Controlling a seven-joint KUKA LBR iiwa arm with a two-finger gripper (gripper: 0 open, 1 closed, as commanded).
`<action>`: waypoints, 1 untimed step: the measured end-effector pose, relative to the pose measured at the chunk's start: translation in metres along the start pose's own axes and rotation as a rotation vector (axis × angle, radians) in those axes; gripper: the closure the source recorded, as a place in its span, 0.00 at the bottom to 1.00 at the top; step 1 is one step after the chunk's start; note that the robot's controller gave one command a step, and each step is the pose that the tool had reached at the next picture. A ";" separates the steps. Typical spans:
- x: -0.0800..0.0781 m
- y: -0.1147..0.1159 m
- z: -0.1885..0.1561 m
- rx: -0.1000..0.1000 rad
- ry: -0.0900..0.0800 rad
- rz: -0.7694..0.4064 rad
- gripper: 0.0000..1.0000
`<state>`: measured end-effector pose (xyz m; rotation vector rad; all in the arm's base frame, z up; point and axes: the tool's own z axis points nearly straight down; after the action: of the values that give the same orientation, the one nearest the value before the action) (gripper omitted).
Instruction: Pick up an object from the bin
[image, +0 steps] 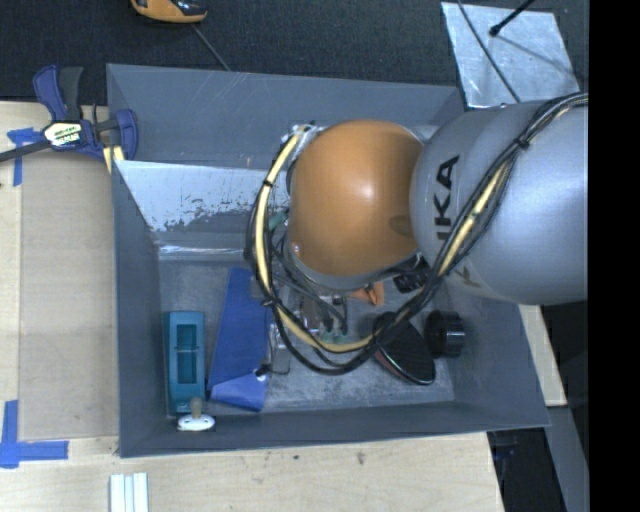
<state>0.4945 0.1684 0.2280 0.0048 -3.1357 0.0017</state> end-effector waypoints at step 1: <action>-0.002 -0.001 -0.005 -0.002 -0.009 0.003 0.00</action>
Offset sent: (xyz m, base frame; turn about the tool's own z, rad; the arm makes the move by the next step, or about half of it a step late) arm 0.0516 -0.0504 -0.0458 -0.1152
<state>0.4963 0.1676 0.2325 0.0000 -3.1442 -0.0019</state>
